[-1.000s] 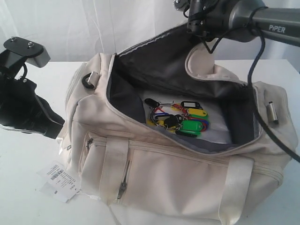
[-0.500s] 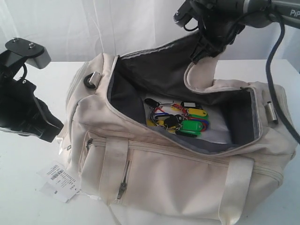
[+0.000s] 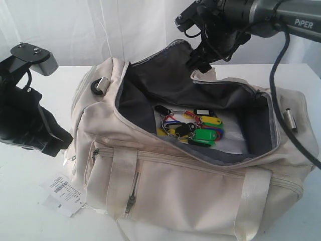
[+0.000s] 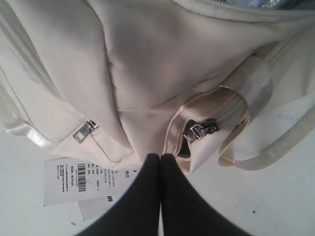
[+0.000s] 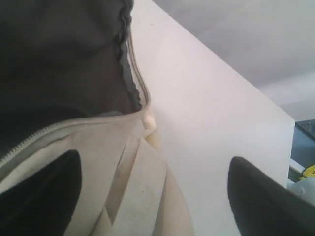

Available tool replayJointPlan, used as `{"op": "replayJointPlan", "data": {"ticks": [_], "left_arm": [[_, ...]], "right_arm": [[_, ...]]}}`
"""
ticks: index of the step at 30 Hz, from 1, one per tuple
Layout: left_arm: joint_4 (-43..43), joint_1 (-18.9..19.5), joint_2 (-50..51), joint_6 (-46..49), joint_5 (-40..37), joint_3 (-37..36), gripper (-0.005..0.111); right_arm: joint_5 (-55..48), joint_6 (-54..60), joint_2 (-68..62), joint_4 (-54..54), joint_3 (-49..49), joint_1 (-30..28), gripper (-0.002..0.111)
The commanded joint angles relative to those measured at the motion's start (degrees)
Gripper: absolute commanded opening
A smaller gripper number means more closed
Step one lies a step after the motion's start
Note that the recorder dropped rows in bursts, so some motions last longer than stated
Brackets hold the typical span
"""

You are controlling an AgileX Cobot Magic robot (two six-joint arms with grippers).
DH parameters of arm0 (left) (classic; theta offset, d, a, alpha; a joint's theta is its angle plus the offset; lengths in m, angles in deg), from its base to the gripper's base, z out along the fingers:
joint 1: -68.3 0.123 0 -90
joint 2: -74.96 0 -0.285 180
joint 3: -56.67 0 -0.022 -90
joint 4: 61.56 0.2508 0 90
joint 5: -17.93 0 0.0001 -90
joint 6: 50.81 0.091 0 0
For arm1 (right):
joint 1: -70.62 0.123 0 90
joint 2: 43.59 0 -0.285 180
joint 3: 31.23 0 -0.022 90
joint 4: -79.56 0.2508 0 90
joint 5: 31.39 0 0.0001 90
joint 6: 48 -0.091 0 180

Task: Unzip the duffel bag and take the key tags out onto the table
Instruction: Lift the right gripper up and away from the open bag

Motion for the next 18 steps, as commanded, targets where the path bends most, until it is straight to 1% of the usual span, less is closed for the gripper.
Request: {"op": "replayJointPlan", "data": {"ticks": [1,3,4,5,7,8,9,10,11,13,15,18], "left_arm": [[-0.9,-0.2,-0.6,0.3,-1.2,0.4,0.000],[-0.9,-0.2,-0.6,0.3,-1.2,0.4,0.000],[-0.9,-0.2,-0.6,0.3,-1.2,0.4,0.000],[-0.9,-0.2,-0.6,0.3,-1.2,0.4,0.000],[-0.9,-0.2,-0.6,0.3,-1.2,0.4,0.000],[-0.9,-0.2,-0.6,0.3,-1.2,0.4,0.000],[-0.9,-0.2,-0.6,0.3,-1.2,0.4,0.000],[-0.9,-0.2,-0.6,0.3,-1.2,0.4,0.000],[-0.9,-0.2,-0.6,0.3,-1.4,0.4,0.000],[-0.9,-0.2,-0.6,0.3,-1.4,0.4,0.000],[-0.9,-0.2,-0.6,0.3,-1.4,0.4,0.000],[-0.9,-0.2,-0.6,0.3,-1.4,0.4,0.000]], "right_arm": [[-4.0,0.0,1.7,1.6,-1.6,-0.1,0.068],[-5.0,2.6,3.8,3.8,-1.7,0.0,0.059],[-5.0,4.6,4.8,6.9,-1.7,0.1,0.054],[-5.0,9.1,6.4,11.5,-1.7,0.3,0.044],[-5.7,18.2,8.5,23.8,-1.7,0.4,0.027],[-7.3,26.2,9.7,33.7,-1.7,0.4,0.013],[-9.0,30.9,10.1,39.8,-1.7,0.4,0.005],[-10.8,35.4,10.4,45.5,-1.7,0.4,0.000],[-12.9,38.8,10.4,50.6,-1.7,0.4,0.000],[-16.0,40.6,9.6,54.1,-1.6,0.4,0.000],[-18.8,40.6,7.7,53.4,-1.6,0.4,0.000],[-20.8,39.3,4.5,49.2,-1.6,0.4,0.000]]}}
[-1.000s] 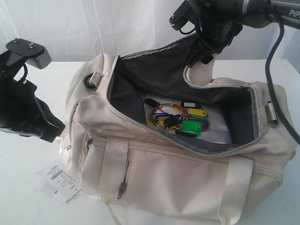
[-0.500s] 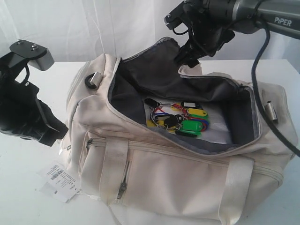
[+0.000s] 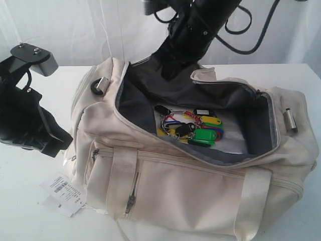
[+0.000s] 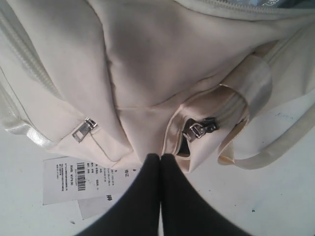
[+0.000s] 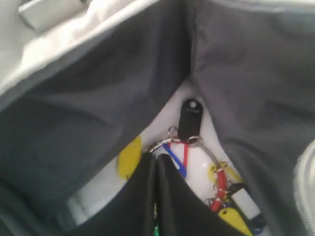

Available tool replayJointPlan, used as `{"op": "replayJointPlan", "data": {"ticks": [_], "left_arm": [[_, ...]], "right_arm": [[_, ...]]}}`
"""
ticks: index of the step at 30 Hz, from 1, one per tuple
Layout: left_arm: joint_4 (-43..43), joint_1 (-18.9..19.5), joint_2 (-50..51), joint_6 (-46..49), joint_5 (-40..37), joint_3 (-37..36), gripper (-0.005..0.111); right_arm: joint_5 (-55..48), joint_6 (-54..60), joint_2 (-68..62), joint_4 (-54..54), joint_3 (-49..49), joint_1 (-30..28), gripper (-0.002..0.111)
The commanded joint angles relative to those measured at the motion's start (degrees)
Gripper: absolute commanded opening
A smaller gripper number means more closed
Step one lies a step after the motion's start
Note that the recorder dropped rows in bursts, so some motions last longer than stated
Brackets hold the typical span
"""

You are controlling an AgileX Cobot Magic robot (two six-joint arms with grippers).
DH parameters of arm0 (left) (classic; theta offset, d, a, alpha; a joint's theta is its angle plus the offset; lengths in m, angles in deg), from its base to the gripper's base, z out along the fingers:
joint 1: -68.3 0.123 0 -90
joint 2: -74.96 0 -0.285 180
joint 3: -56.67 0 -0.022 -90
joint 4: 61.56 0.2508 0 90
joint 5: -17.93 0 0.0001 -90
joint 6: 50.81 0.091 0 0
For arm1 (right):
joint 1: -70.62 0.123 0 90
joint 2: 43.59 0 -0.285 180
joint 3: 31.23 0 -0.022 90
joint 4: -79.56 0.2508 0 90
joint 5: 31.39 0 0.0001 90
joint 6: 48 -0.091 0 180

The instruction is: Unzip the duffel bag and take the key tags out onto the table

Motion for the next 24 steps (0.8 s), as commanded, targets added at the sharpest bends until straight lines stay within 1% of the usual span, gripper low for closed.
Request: {"op": "replayJointPlan", "data": {"ticks": [1,2,3,5,7,8,9,10,11,12,15,19,22,24], "left_arm": [[-0.9,-0.2,-0.6,0.3,-1.2,0.4,0.000],[-0.9,-0.2,-0.6,0.3,-1.2,0.4,0.000],[-0.9,-0.2,-0.6,0.3,-1.2,0.4,0.000],[-0.9,-0.2,-0.6,0.3,-1.2,0.4,0.000],[-0.9,-0.2,-0.6,0.3,-1.2,0.4,0.000],[-0.9,-0.2,-0.6,0.3,-1.2,0.4,0.000],[-0.9,-0.2,-0.6,0.3,-1.2,0.4,0.000],[-0.9,-0.2,-0.6,0.3,-1.2,0.4,0.000],[-0.9,-0.2,-0.6,0.4,-1.2,0.4,0.000],[-0.9,-0.2,-0.6,0.4,-1.2,0.4,0.000],[-0.9,-0.2,-0.6,0.4,-1.4,0.4,0.000],[-0.9,-0.2,-0.6,0.4,-1.4,0.4,0.000],[-0.9,-0.2,-0.6,0.4,-1.4,0.4,0.000],[-0.9,-0.2,-0.6,0.4,-1.4,0.4,0.000]], "right_arm": [[-2.8,0.8,-4.6,-5.6,0.0,-0.3,0.000],[-1.4,0.0,-5.6,-8.8,0.0,-0.3,0.000],[0.3,-3.0,-6.4,-12.9,0.0,-0.3,0.000],[5.3,-14.4,-7.5,-29.6,0.0,-0.4,0.000],[8.9,-34.3,-8.6,-51.9,0.0,-1.3,0.000],[8.9,-44.7,-8.9,-61.3,0.0,-1.9,0.000],[8.3,-54.1,-8.9,-67.8,0.0,-2.7,0.000],[7.4,-59.5,-8.9,-70.8,0.0,-3.4,0.000],[7.0,-63.3,-8.7,-72.0,0.0,-4.0,0.000],[6.7,-64.0,-8.6,-71.4,0.0,-5.0,0.000],[5.0,-61.8,-8.5,-68.2,0.0,-6.4,0.000],[2.3,-60.0,-7.9,-67.8,0.0,-6.6,0.000],[2.8,-58.1,-6.0,-65.2,0.0,-6.6,0.000],[4.3,-54.8,-4.1,-60.8,0.0,-6.6,0.000]]}}
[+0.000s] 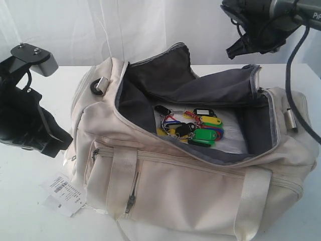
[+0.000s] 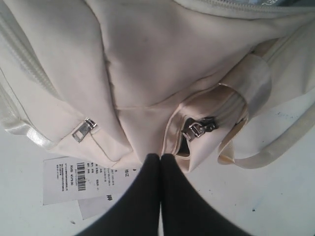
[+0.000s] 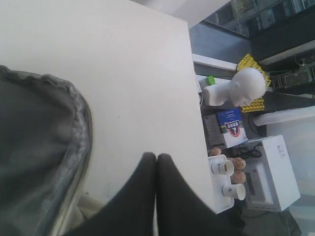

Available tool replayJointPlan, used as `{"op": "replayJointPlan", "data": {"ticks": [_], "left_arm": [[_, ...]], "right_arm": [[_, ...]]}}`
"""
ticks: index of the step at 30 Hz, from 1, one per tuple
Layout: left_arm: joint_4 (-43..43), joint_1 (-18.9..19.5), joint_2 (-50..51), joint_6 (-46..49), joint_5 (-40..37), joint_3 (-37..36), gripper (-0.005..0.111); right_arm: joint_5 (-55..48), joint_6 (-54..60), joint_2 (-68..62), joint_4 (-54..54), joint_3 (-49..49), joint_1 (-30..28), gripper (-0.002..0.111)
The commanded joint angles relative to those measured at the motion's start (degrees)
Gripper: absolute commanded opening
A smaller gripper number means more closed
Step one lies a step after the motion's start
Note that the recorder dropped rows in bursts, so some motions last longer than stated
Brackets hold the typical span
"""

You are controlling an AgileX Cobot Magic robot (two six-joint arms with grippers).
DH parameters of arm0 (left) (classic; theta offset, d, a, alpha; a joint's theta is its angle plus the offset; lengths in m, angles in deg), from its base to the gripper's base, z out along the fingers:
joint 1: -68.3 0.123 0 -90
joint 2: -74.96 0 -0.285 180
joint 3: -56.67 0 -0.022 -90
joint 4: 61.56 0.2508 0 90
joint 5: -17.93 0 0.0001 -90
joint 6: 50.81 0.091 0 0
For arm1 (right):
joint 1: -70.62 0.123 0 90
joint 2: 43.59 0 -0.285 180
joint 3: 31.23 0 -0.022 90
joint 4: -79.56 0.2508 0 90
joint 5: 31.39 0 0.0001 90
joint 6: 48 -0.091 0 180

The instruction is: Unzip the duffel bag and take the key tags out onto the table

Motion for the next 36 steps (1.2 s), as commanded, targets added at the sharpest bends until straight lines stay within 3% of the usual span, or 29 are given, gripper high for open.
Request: {"op": "replayJointPlan", "data": {"ticks": [1,6,11,23,31,36], "left_arm": [[-0.9,-0.2,-0.6,0.1,-1.4,0.4,0.000],[-0.9,-0.2,-0.6,0.1,-1.6,0.4,0.000],[-0.9,-0.2,-0.6,0.9,-1.8,0.4,0.000],[-1.1,-0.2,-0.6,1.2,-1.6,0.4,0.000],[-3.6,-0.2,-0.6,3.8,-1.0,0.4,0.000],[-4.8,-0.2,-0.6,7.8,-0.3,0.4,0.000]], "right_arm": [[1.8,6.6,4.7,7.7,0.0,-0.3,0.000],[2.8,21.4,10.2,27.5,1.2,-0.3,0.000],[7.3,28.1,19.4,38.5,9.6,-0.3,0.000],[12.5,28.0,43.3,40.1,33.3,-0.3,0.000],[15.0,28.1,51.5,40.3,42.5,-0.3,0.000],[15.2,28.1,51.5,40.0,42.7,-0.3,0.000]]}}
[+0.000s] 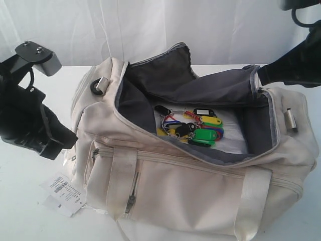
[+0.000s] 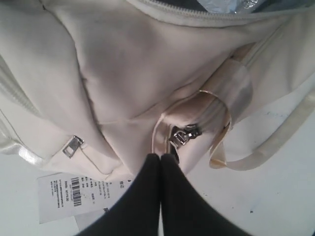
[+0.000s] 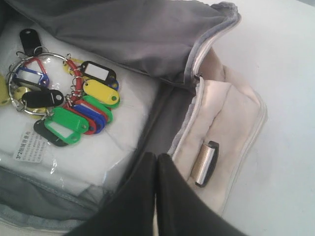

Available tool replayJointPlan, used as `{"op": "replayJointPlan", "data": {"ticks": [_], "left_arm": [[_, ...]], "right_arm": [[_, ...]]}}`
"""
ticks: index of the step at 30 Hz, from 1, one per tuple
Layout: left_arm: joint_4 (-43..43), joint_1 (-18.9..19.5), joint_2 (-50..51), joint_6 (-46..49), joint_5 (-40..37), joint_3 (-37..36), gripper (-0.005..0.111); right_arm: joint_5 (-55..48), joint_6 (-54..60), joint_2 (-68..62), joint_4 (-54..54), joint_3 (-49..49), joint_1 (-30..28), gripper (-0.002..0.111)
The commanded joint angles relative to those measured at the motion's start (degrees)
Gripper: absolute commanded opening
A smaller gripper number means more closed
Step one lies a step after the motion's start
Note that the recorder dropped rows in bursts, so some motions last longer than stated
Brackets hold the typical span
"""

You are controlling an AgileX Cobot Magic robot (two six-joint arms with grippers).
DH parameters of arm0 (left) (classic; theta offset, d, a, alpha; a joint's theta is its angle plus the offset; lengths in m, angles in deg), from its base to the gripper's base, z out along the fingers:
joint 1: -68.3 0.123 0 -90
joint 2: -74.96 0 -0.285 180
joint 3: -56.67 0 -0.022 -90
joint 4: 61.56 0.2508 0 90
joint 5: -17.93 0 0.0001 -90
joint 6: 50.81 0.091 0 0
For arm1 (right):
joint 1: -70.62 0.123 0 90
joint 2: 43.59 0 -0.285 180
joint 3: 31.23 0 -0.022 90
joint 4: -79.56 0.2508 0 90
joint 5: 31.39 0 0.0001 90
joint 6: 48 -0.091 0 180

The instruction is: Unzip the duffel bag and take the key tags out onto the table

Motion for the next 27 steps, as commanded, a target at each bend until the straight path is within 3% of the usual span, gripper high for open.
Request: {"op": "replayJointPlan", "data": {"ticks": [1,3,7,11,15,21,27], "left_arm": [[-1.5,-0.2,-0.6,2.8,0.8,-0.2,0.000],[-7.1,-0.2,-0.6,3.3,3.9,-0.2,0.000],[-27.7,-0.2,-0.2,16.5,4.6,6.4,0.000],[-27.7,-0.2,4.5,15.1,2.7,15.0,0.000],[-23.8,-1.7,11.8,11.0,0.0,22.5,0.000],[-13.5,-8.6,24.7,5.7,0.7,31.8,0.000],[11.1,-16.4,35.7,-11.0,0.1,42.8,0.000]], "right_arm": [[0.8,0.6,0.4,-0.1,0.3,-0.2,0.000],[0.8,0.6,0.4,-0.1,0.3,-0.2,0.000],[1.0,0.6,0.4,-0.1,0.3,-0.2,0.000],[1.2,0.6,0.4,-0.1,0.3,-0.2,0.000],[1.2,0.6,0.4,-0.1,0.3,-0.2,0.000],[1.2,0.6,0.4,-0.1,0.3,-0.2,0.000],[1.2,0.6,0.4,-0.1,0.3,-0.2,0.000]]}}
